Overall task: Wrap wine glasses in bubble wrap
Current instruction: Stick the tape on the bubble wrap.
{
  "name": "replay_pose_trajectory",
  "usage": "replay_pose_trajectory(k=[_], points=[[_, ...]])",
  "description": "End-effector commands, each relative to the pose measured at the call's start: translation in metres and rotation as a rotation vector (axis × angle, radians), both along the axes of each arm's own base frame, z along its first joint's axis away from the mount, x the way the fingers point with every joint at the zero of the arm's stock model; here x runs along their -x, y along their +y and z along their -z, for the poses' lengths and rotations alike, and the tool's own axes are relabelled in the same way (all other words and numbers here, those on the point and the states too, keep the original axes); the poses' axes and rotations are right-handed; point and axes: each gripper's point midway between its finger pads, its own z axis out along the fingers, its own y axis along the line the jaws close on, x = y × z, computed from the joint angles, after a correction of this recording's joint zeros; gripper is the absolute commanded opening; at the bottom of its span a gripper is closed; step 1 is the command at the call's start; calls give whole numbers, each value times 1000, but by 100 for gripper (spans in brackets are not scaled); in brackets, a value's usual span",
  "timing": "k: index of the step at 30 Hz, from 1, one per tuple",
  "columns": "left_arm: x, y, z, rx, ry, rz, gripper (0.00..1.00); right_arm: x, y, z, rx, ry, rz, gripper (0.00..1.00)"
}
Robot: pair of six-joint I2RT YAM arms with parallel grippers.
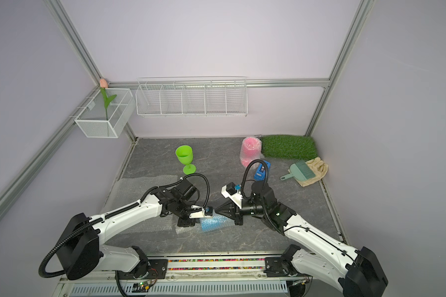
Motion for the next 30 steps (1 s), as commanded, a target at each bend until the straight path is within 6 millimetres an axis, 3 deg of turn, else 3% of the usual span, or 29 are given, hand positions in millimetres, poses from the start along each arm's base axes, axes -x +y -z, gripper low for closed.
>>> replay_pose_trajectory(k=[1,5,16,24,30], points=[[6,6,11,-43,22,9,2,26,-2,9,13,58,-78,7],[7,7,11,-42,23,7,2,26,-2,13,21,66,-57,7],[6,7,12,-44,18,10,2,-2,5,21,34,26,31,7],[6,6,12,-44,23,12,1,-65,5,46,61,-15,184,7],[8,5,12,-43,27,15,1,-94,15,70,113,29,198,7]])
